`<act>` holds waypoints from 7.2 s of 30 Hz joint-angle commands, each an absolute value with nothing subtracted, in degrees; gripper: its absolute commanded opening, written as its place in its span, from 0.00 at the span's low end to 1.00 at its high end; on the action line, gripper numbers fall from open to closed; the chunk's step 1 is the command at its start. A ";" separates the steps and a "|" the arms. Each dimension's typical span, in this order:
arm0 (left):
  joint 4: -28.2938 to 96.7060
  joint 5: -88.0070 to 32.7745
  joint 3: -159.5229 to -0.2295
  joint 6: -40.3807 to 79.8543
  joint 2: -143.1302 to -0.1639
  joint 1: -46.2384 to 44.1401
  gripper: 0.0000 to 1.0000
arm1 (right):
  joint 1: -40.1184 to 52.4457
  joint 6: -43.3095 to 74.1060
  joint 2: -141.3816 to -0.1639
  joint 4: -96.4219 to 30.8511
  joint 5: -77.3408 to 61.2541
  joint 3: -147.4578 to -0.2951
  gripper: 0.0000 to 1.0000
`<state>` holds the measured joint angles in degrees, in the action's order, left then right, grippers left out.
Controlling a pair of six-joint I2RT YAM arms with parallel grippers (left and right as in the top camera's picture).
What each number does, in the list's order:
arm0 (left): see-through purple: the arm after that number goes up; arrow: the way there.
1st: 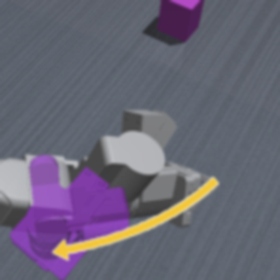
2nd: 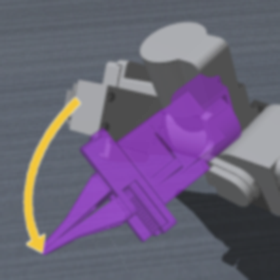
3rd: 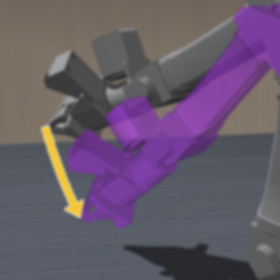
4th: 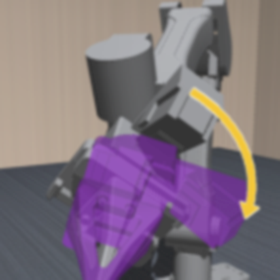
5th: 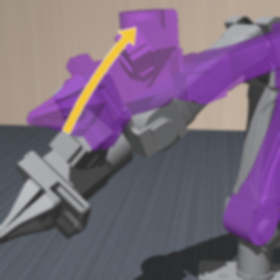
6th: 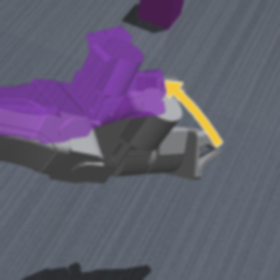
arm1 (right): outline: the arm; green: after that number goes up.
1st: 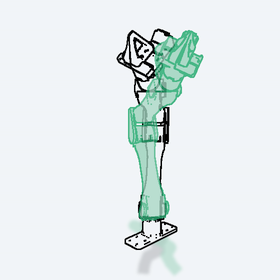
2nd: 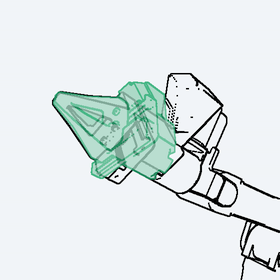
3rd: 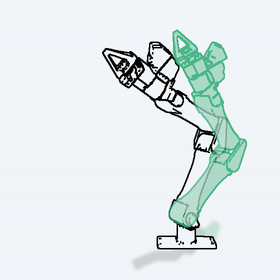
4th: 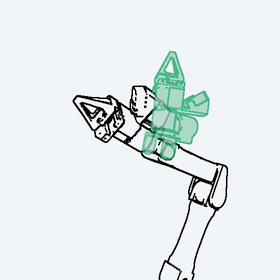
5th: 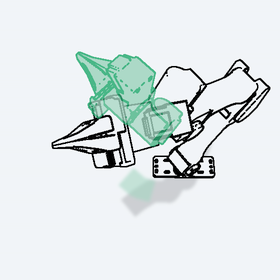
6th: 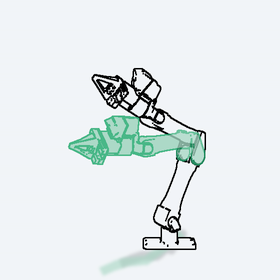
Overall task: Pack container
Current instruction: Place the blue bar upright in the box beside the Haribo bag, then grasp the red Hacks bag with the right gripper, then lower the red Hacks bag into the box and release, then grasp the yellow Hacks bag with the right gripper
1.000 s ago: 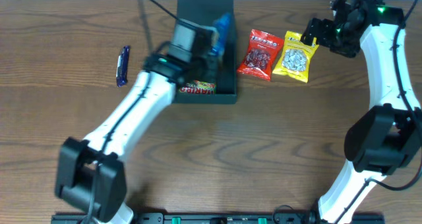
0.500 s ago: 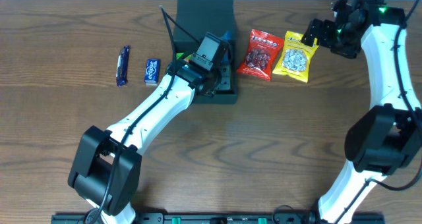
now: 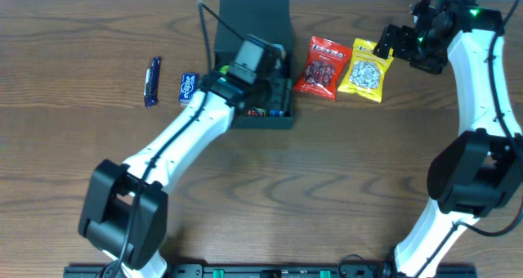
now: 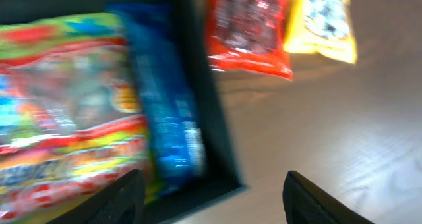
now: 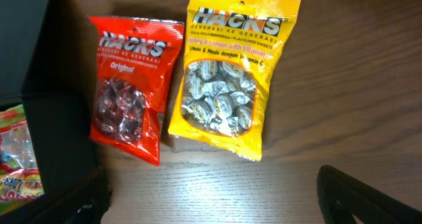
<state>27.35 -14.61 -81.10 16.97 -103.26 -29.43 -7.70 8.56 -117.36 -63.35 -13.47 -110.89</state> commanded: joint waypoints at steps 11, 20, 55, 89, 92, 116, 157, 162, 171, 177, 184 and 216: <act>35.42 -12.32 -82.37 13.56 -100.05 -6.26 0.73 | 0.45 14.20 -118.85 -53.01 -1.91 -109.16 0.85; 35.99 -11.99 -82.37 7.01 -100.05 -4.40 0.73 | 9.26 16.19 -126.17 -45.71 -4.58 -109.16 0.73; 33.30 -0.75 -82.39 0.62 -97.17 -3.38 0.74 | 19.99 5.82 -125.71 -58.39 -3.14 -129.58 0.01; 33.04 -4.51 -82.39 -1.32 -91.05 8.67 0.76 | 28.69 -47.83 -124.90 -38.15 -8.34 -110.39 0.99; 33.21 -4.54 -82.39 -1.32 -91.05 8.67 0.76 | 28.08 -38.83 -121.30 -38.39 -3.64 -110.89 0.99; 34.70 -8.03 -82.39 -1.32 -91.07 8.64 0.80 | 2.15 24.71 -126.37 -49.63 -1.02 -110.85 0.80; 35.35 -7.99 -82.39 -1.32 -91.07 8.64 0.79 | 15.57 -12.88 -127.96 -71.66 -6.31 -133.51 0.02; 35.38 -7.99 -82.39 -1.32 -91.07 8.64 0.79 | 20.05 -10.70 -125.58 -71.29 1.19 -133.49 0.02; 35.79 -7.99 -82.39 -1.34 -91.07 8.64 0.79 | 12.51 6.02 -126.85 -70.00 9.02 -125.45 0.81; 35.77 -7.99 -82.39 -1.34 -91.07 8.64 0.80 | 6.28 8.99 -126.87 -66.24 -2.74 -115.09 0.80; 35.75 -7.99 -82.39 -1.34 -91.07 8.64 0.80 | 6.15 12.51 -126.89 -58.85 -5.02 -106.02 0.81; 35.77 -8.01 -82.39 -1.32 -91.07 8.64 0.80 | 7.18 18.55 -129.58 -52.38 2.57 -100.36 0.02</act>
<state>35.68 -7.53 -81.14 -0.47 -91.94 8.47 6.98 18.85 -127.55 -50.24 2.90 -100.31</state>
